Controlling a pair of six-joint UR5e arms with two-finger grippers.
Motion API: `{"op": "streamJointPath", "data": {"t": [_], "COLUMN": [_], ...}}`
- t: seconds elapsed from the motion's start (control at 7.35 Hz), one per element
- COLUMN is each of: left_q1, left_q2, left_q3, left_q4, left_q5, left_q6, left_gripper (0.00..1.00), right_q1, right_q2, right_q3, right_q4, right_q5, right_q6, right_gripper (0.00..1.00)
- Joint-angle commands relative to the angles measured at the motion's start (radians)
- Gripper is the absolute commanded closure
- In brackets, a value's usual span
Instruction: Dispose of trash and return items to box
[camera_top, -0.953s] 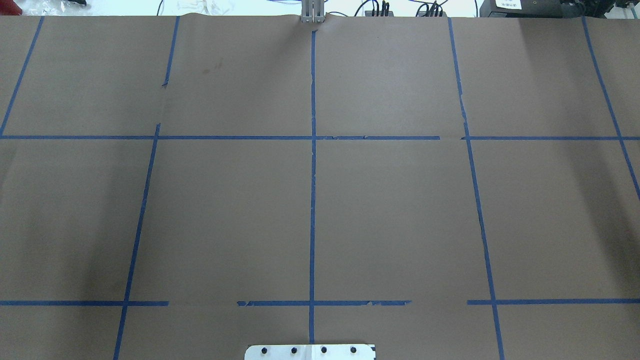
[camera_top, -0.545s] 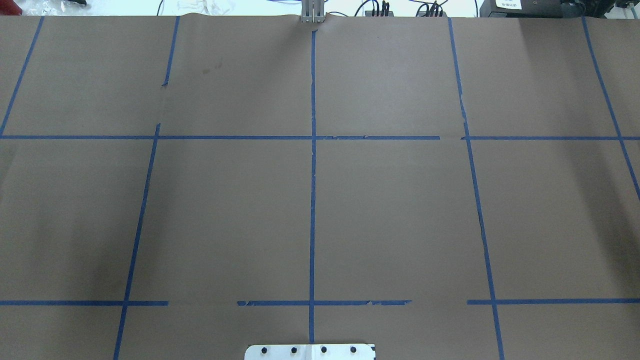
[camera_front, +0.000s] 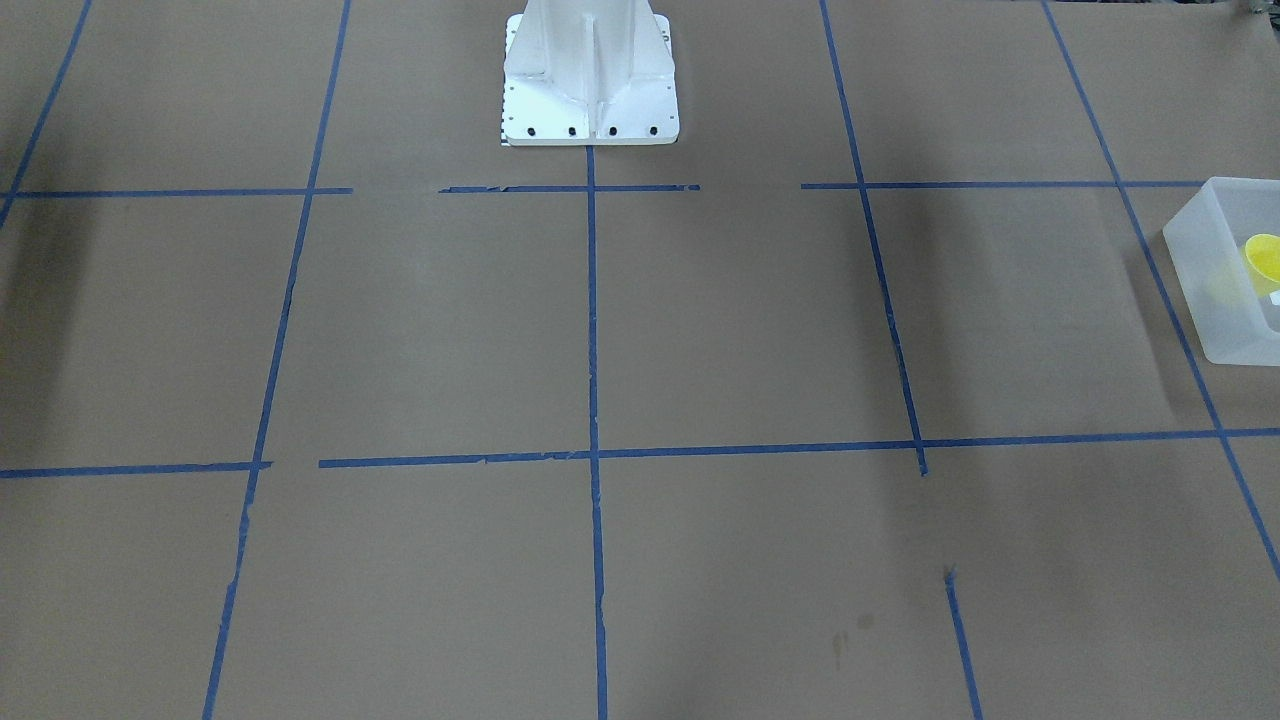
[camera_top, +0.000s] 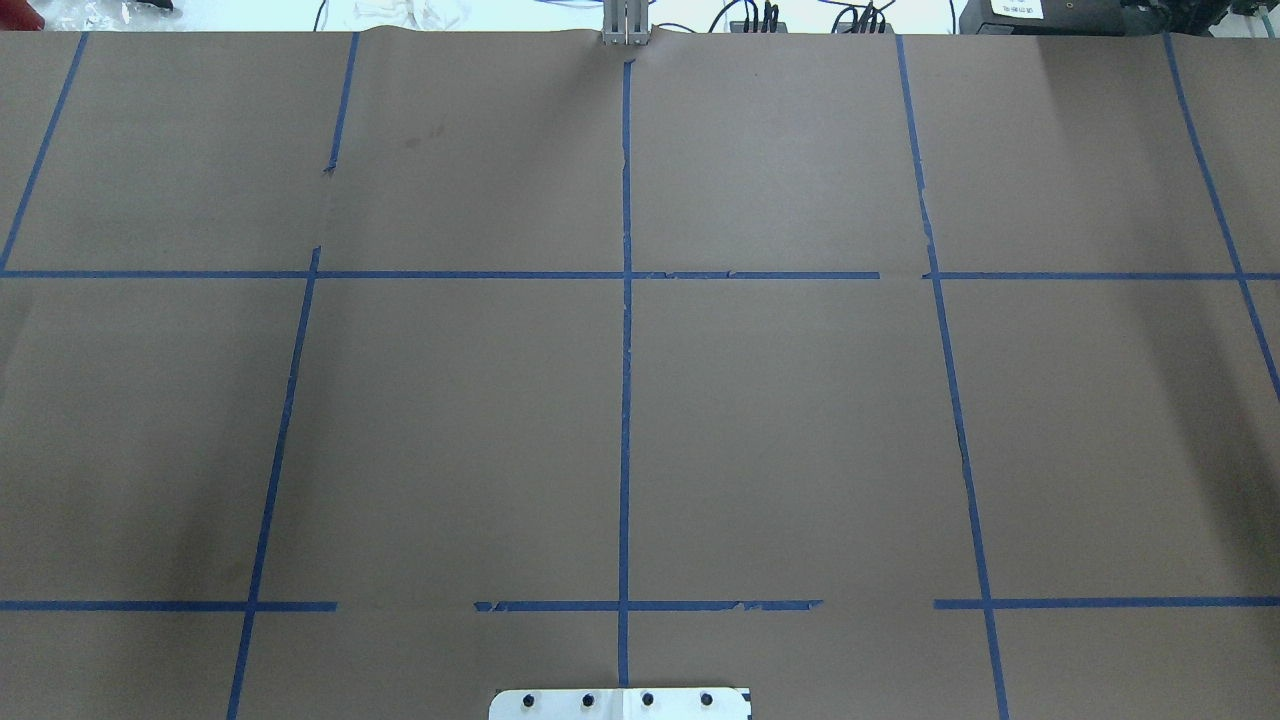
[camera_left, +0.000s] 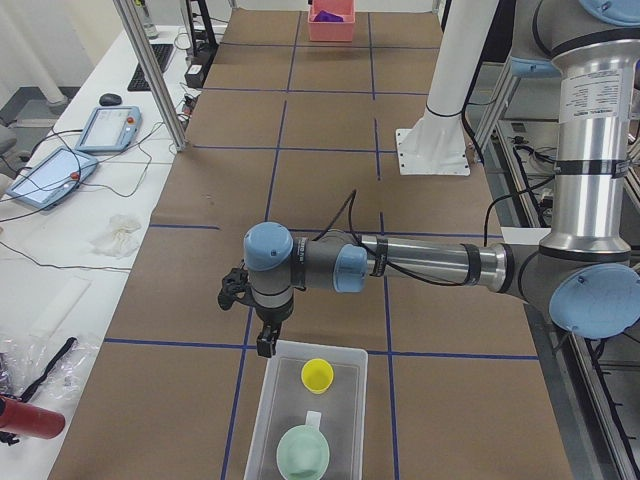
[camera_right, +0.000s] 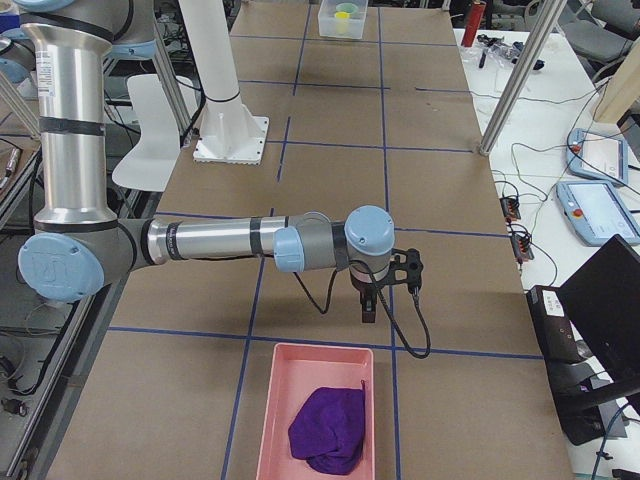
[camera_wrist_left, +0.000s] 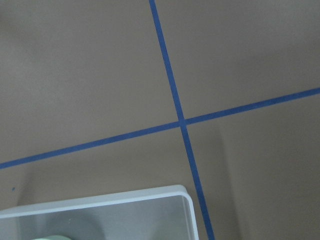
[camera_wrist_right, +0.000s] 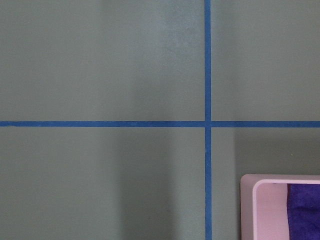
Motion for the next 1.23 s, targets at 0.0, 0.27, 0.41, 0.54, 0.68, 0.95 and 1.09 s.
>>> {"op": "streamJointPath", "data": {"t": [0.0,0.27,0.41,0.54,0.68,0.95,1.09], "left_q1": [-0.014,-0.016,-0.017,-0.017,-0.017,-0.017,-0.017], "left_q2": [-0.003,-0.016,-0.016,-0.021,-0.021,-0.021,-0.023], "left_q3": [0.002,0.004,0.004,0.004,0.002,0.002,0.004], "left_q4": [0.090,0.093,0.087,0.085,0.087,0.085,0.085], "left_q5": [-0.046,-0.048,-0.049,-0.049,-0.049,-0.049,-0.049], "left_q6": [0.069,0.067,0.067,0.063,0.061,0.060,0.060], "left_gripper": [0.00,0.00,0.00,0.00,0.00,0.00,0.00], "right_q1": [-0.001,-0.001,-0.001,-0.001,-0.001,-0.001,-0.001], "right_q2": [-0.002,-0.013,-0.017,-0.029,-0.037,-0.048,-0.049], "right_q3": [-0.007,-0.007,-0.007,-0.007,-0.007,-0.007,-0.005], "right_q4": [-0.003,-0.003,-0.003,0.003,0.009,0.015,0.019], "right_q5": [0.006,0.009,0.011,0.011,0.011,0.009,0.009], "right_q6": [0.000,0.000,0.000,0.000,-0.001,-0.003,-0.003], "right_gripper": [0.00,0.00,0.00,0.00,0.00,0.00,0.00]}}
